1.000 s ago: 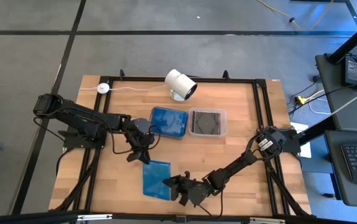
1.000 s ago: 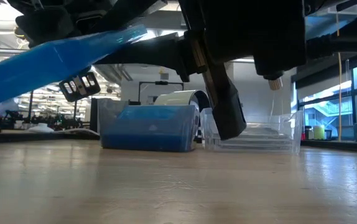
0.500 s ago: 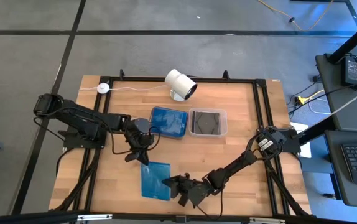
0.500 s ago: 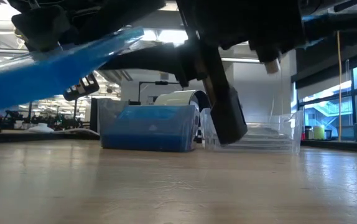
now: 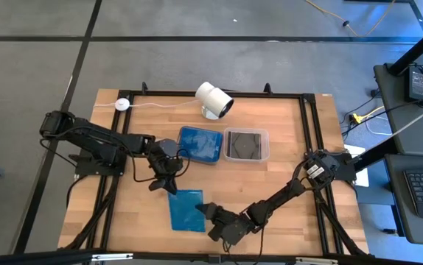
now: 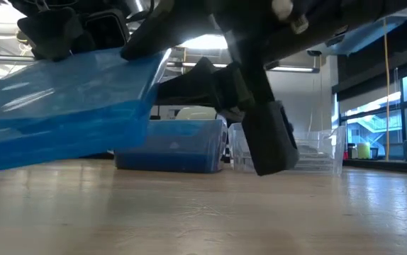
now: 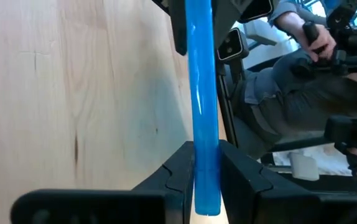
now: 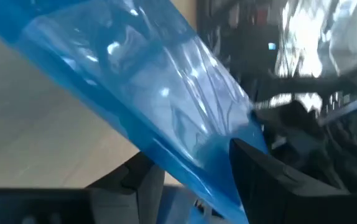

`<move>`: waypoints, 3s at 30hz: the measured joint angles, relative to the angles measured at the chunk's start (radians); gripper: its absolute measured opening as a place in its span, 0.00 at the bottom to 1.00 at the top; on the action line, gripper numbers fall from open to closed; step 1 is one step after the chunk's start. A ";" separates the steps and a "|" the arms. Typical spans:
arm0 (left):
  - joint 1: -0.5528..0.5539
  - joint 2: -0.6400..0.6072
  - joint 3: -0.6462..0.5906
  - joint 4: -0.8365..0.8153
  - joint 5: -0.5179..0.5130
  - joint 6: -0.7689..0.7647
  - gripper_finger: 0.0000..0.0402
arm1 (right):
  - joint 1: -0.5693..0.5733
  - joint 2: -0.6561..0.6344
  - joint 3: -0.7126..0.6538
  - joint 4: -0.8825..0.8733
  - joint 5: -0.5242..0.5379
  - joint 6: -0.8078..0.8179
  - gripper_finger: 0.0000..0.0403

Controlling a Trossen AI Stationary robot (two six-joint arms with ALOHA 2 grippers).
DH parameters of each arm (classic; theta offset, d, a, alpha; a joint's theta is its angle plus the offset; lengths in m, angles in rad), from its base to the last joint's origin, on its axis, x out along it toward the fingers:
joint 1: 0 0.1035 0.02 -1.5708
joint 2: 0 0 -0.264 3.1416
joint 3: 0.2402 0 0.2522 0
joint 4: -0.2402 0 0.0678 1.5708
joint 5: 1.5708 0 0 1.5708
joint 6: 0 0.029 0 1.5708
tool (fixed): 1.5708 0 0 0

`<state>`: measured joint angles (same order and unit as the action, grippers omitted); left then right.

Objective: Pick & place jewel cases by type
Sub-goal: Put the blue cd case into the black bin

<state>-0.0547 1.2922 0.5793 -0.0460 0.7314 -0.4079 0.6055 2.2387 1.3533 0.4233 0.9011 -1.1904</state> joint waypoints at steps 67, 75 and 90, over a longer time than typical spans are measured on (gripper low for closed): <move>0.351 -0.319 -0.423 1.028 -0.467 0.212 0.12 | 0.190 -0.256 -0.002 -1.550 0.163 2.005 0.46; 0.329 -0.302 -0.570 1.170 -0.596 0.122 0.13 | 0.177 -0.256 -0.002 -1.540 0.177 1.999 0.46; 0.318 -0.096 -0.526 1.214 -0.722 -0.012 0.13 | 0.130 -0.256 -0.002 -1.538 0.180 1.996 0.46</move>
<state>0.2630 1.1963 0.0536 1.1682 0.0090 -0.4194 0.7355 1.9823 1.3518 -1.1149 1.0807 0.8055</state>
